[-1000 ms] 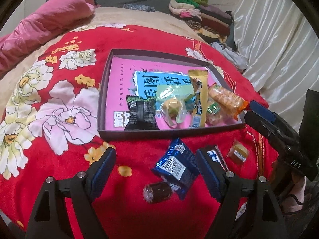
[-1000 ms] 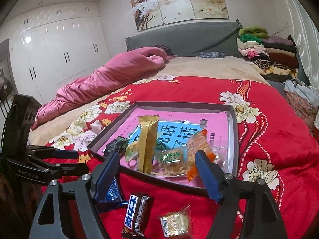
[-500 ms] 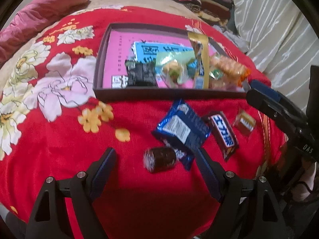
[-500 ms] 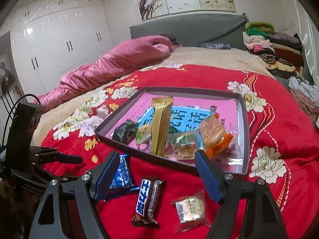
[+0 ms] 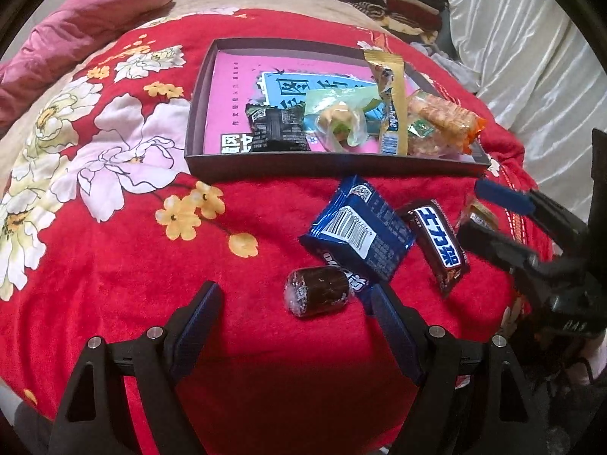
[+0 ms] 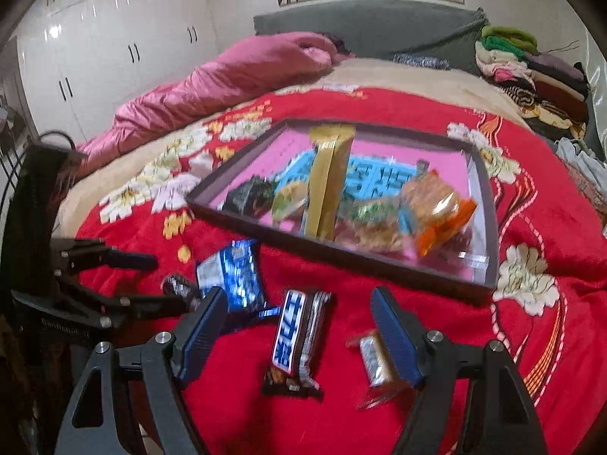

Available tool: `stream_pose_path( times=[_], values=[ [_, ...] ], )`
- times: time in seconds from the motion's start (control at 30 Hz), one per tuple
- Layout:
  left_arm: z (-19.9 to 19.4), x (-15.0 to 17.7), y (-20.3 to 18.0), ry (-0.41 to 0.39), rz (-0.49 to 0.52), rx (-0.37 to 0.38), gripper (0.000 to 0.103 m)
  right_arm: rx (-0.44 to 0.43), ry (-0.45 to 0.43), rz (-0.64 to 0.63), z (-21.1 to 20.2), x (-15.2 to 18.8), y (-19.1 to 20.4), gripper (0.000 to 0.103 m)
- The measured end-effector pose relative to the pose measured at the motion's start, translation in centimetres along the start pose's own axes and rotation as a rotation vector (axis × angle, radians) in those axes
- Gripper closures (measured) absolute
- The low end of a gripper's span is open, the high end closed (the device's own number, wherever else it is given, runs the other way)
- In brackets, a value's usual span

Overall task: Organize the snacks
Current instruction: 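Withdraw both tools from the tray toward the snacks on the bedcover, then grasp the brown chocolate roll with the left tool while the right tool grasps the chocolate bar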

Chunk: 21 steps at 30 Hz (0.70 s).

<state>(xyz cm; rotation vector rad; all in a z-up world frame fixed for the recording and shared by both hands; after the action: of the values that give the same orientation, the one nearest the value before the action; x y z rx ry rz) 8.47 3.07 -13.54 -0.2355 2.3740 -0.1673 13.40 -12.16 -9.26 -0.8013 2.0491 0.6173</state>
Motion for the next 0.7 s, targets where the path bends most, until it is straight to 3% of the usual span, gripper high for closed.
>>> stream_pose_path(
  times=[0.17,0.27,0.47,0.7],
  values=[
    [0.1,0.1,-0.3,-0.001,0.005,0.008,0.022,-0.003,0.055,-0.007,0.6,1.3,0.4,0.027],
    [0.2,0.4,-0.7,0.003,0.013,0.016,0.031,-0.011,0.088,-0.014,1.1,2.0,0.6,0.042],
    [0.6,0.7,-1.2,0.011,0.024,0.023,0.04,0.006,0.136,-0.062,2.1,3.1,0.8,0.06],
    [1.1,0.5,-1.2,0.009,0.012,0.02,0.046,0.024,0.164,-0.125,3.3,3.8,1.3,0.062]
  ],
)
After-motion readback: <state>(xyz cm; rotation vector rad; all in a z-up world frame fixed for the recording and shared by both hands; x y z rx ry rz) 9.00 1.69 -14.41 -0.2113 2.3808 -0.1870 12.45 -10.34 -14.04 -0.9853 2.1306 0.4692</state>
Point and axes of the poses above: each gripper's, at about its wrist camera, not at the fingertips, and z roughly the way its jaws point, y to its left, x to its underside, the point moved 8 cm from there along z, roughly the way its jaws point, and after that the axes turned 15 degrees about -y, right-handed, at the moved point
